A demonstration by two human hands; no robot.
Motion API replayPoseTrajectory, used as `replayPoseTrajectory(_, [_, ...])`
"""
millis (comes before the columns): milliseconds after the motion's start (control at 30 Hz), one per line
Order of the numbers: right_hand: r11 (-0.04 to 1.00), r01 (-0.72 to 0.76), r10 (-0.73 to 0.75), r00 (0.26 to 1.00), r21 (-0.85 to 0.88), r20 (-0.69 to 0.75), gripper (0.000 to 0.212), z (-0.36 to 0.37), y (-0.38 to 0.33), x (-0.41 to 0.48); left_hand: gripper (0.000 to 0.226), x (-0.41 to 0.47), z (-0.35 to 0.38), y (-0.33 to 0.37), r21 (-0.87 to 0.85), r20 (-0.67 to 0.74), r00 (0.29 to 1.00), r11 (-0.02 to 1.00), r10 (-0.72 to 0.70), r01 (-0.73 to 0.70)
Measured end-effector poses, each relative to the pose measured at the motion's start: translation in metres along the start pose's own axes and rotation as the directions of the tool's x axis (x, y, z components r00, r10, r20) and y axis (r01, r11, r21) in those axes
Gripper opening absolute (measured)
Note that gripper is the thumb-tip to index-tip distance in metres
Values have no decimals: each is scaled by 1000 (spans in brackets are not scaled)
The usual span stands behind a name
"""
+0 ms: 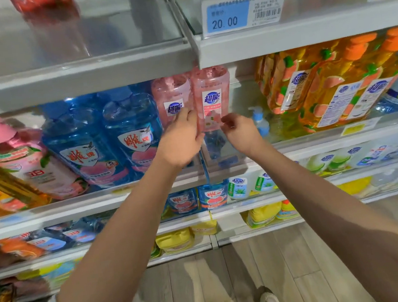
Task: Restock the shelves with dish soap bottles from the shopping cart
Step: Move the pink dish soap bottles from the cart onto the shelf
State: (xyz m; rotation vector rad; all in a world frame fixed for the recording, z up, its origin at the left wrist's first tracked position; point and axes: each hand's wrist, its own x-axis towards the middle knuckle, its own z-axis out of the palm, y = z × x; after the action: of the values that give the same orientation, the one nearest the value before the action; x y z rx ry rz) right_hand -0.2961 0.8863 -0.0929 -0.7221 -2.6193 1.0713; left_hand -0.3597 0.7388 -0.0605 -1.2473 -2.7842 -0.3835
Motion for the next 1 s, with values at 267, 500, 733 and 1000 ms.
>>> replayPoseTrajectory(267, [993,-1,-10,995,119,100,19,1,-55,-107,30,-115,-49,-6,-267,91,974,937,-208,225])
replayPoseTrajectory(500, [972,111,-188,899,208,395,16,54,-122,-213,24,-273,-94,-42,-466,135,708,586,-693,662])
replayPoseTrajectory(733, [852,516,-368,466,91,805,25,118,-182,-273,29,-430,-124,-40,-502,37,138,101,-990,859])
replayPoseTrajectory(1000, [714,678,-434,237,172,869,25,183,-261,-331,41,-532,-162,-90,-404,-140,-142,-75,-980,912])
